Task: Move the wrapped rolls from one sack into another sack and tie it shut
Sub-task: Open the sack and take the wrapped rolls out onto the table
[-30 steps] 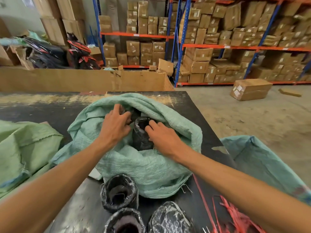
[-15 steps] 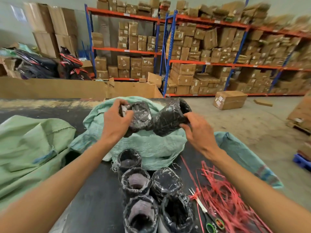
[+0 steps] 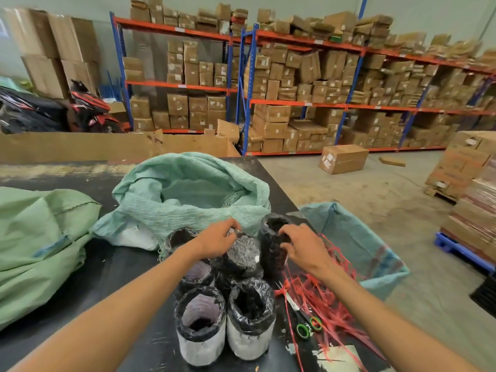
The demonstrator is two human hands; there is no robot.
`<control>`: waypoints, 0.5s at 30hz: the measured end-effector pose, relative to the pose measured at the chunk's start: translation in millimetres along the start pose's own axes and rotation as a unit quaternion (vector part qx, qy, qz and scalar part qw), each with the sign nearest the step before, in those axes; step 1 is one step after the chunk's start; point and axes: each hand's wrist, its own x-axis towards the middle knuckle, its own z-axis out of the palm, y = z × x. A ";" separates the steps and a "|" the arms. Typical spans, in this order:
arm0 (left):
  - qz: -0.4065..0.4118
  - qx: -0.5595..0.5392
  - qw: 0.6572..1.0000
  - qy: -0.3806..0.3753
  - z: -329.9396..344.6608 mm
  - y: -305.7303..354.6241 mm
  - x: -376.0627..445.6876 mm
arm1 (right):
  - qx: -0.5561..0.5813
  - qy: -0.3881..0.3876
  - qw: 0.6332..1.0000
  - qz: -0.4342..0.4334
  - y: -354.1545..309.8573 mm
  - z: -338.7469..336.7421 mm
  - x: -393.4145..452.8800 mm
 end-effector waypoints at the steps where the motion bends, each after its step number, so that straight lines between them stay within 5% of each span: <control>1: 0.000 0.011 1.000 -0.009 2.1 -0.8 3.2 | 0.004 -0.017 1.000 0.000 0.3 7.4 2.5; 15: 0.046 0.134 0.988 -0.057 14.4 -15.8 20.2 | 0.078 -0.059 0.993 -0.067 14.5 48.6 38.4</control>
